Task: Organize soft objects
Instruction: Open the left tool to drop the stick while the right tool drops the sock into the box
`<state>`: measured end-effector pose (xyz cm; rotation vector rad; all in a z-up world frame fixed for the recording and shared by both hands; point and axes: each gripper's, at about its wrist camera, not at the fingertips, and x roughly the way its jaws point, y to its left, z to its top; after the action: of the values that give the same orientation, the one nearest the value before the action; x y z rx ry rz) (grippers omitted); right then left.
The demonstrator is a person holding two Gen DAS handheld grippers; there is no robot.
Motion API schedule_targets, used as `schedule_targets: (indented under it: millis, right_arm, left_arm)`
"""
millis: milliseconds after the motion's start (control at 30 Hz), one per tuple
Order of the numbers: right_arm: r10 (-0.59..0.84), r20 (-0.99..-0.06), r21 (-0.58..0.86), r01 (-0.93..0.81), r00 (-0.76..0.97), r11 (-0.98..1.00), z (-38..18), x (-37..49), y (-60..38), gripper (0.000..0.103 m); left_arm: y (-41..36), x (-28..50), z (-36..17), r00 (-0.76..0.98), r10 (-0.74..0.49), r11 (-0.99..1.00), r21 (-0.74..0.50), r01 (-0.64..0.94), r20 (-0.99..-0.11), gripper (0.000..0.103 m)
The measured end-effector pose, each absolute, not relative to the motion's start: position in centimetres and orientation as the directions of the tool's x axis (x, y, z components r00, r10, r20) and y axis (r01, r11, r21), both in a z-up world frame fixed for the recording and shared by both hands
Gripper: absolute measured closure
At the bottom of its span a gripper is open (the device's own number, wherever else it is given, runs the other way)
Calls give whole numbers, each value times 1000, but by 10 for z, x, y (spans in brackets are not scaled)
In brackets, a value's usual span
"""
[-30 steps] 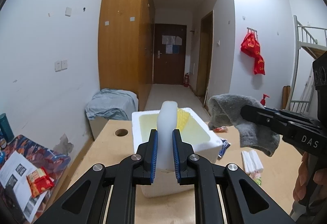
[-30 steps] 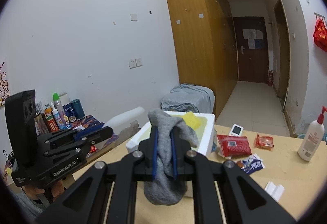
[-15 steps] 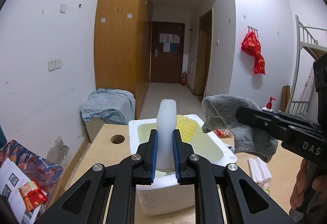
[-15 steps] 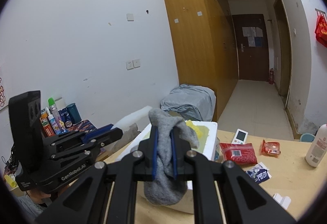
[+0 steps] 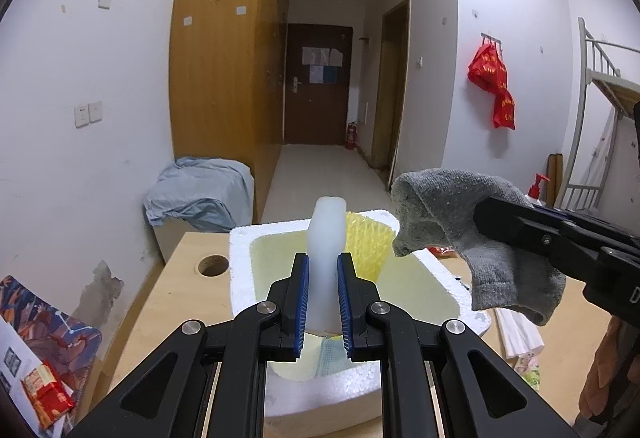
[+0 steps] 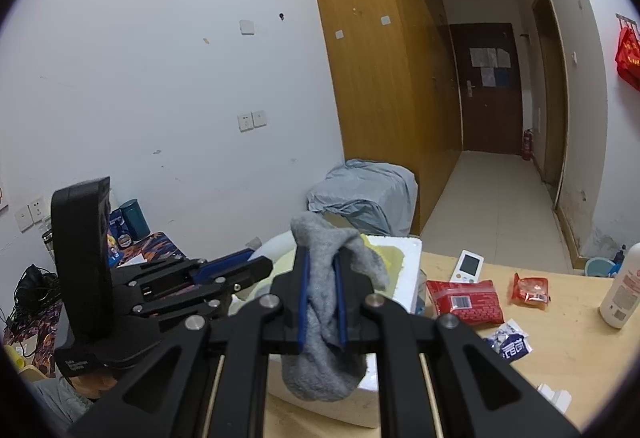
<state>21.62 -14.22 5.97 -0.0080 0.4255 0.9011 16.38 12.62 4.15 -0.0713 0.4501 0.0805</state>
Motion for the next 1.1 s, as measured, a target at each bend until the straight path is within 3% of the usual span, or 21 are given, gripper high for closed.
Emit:
schedule_targets:
  millis: [300, 333, 367, 433, 467, 1100]
  right_arm:
    - [751, -364, 173, -752, 551, 636, 62, 218, -142, 88]
    - [750, -364, 171, -752, 552, 636, 63, 218, -142, 88]
    - [749, -364, 171, -751, 553, 638, 63, 217, -142, 88]
    - [749, -364, 171, -751, 554, 638, 63, 217, -142, 88]
    - [748, -365, 169, -751, 555, 639, 63, 218, -142, 88]
    - [752, -387, 138, -772, 534, 620, 62, 223, -111, 88]
  left_arm:
    - [121, 175, 37, 896, 74, 996, -18, -91, -439, 78]
    - [121, 175, 37, 895, 77, 996, -14, -93, -439, 67]
    - [120, 175, 36, 894, 83, 995, -12, -99, -440, 45]
    - [122, 173, 36, 895, 106, 993, -6, -120, -433, 17]
    - [122, 170, 37, 901, 121, 991, -4, -135, -416, 13]
    - [157, 130, 42, 894, 236, 965, -14, -261, -381, 10]
